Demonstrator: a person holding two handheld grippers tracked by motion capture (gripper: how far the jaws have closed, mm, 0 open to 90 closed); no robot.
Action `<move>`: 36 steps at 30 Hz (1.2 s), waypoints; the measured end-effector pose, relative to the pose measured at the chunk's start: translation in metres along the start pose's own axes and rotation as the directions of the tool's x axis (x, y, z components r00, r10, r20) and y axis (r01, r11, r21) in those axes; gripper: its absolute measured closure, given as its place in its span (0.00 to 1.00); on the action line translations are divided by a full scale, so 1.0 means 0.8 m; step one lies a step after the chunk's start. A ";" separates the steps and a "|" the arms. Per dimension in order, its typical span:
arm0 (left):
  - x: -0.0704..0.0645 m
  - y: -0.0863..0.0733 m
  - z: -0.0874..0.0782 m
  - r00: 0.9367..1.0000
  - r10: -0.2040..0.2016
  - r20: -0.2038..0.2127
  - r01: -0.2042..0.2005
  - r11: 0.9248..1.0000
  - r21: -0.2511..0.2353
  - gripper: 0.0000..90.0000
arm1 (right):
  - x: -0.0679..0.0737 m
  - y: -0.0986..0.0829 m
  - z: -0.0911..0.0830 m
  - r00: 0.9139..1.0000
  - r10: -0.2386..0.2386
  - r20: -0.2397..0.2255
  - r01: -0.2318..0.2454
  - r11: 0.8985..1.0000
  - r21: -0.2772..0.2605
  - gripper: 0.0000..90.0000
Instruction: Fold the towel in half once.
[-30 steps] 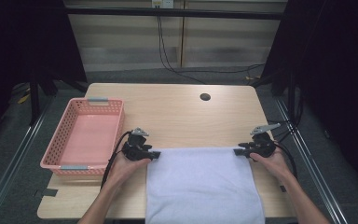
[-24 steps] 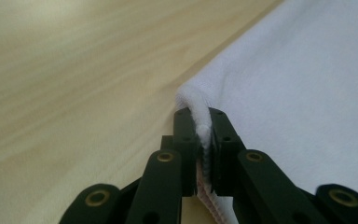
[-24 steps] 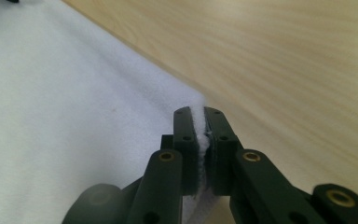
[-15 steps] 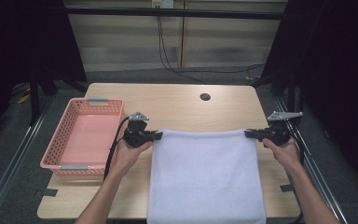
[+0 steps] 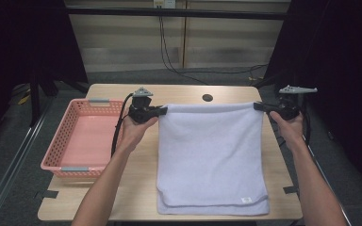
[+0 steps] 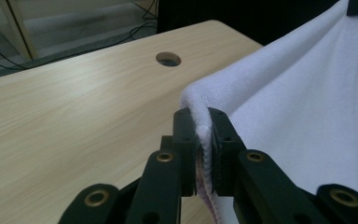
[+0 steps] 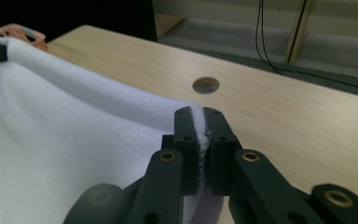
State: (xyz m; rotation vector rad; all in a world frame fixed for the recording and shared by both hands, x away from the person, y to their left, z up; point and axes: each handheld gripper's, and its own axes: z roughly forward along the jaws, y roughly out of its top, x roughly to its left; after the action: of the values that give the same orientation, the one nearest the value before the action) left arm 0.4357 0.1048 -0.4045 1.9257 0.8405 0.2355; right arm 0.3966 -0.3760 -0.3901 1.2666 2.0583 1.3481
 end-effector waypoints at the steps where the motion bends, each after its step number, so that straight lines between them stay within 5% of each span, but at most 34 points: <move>1: -0.001 0.001 -0.002 1.000 -0.005 0.004 0.005 1.000 -0.011 0.93 | 0.000 0.000 0.000 1.000 0.000 0.000 0.000 1.000 0.000 0.95; 5: -0.013 -0.004 -0.017 1.000 0.017 0.025 -0.016 1.000 -0.015 0.92 | 0.013 -0.002 -0.014 0.999 -0.033 -0.027 0.033 0.999 0.000 0.95; 6: -0.025 -0.013 -0.028 0.997 -0.014 0.075 0.016 0.999 -0.037 0.92 | 0.023 -0.011 -0.028 0.997 -0.065 -0.027 0.065 0.998 -0.002 0.96; 7: -0.025 -0.013 -0.028 0.997 -0.014 0.075 0.016 0.999 -0.037 0.92 | 0.023 -0.011 -0.028 0.997 -0.065 -0.027 0.065 0.998 -0.002 0.96; 9: -0.046 -0.022 -0.039 0.998 0.038 0.059 -0.036 0.999 -0.029 0.92 | 0.032 -0.023 -0.044 0.996 -0.062 -0.058 0.061 0.998 -0.013 0.96; 13: -0.071 -0.049 -0.066 0.992 0.072 0.104 -0.068 0.997 -0.036 0.92 | 0.058 -0.054 -0.074 0.991 -0.091 -0.102 0.092 0.996 0.002 0.96; 18: -0.100 -0.092 -0.092 0.984 0.077 0.160 -0.077 0.997 -0.004 0.91 | 0.087 -0.102 -0.107 0.982 -0.085 -0.166 0.090 0.996 0.019 0.95; 22: -0.126 -0.130 -0.103 0.976 0.091 0.197 -0.109 0.991 0.080 0.89 | 0.114 -0.152 -0.123 0.979 -0.084 -0.186 0.102 0.991 0.091 0.92; 25: -0.129 -0.146 -0.104 0.977 0.071 0.203 -0.091 0.991 0.094 0.89 | 0.124 -0.170 -0.128 0.978 -0.061 -0.199 0.079 0.993 0.085 0.92; 28: -0.135 -0.170 -0.102 0.974 0.061 0.220 -0.095 0.984 0.149 0.86 | 0.134 -0.191 -0.131 0.979 -0.065 -0.193 0.096 0.983 0.154 0.89; 34: -0.141 -0.201 -0.117 0.960 0.022 0.278 -0.082 0.975 0.207 0.80 | 0.143 -0.212 -0.152 0.975 -0.075 -0.210 0.123 0.966 0.227 0.78; 36: -0.142 -0.207 -0.125 0.953 0.014 0.302 -0.079 0.976 0.203 0.73 | 0.146 -0.214 -0.163 0.976 -0.069 -0.204 0.115 0.968 0.224 0.70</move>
State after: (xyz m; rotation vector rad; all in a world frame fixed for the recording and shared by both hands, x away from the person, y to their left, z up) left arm 0.2270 0.1489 -0.4738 2.1152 0.6372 -0.1235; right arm 0.1610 -0.3713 -0.4586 1.1500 2.4417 1.2598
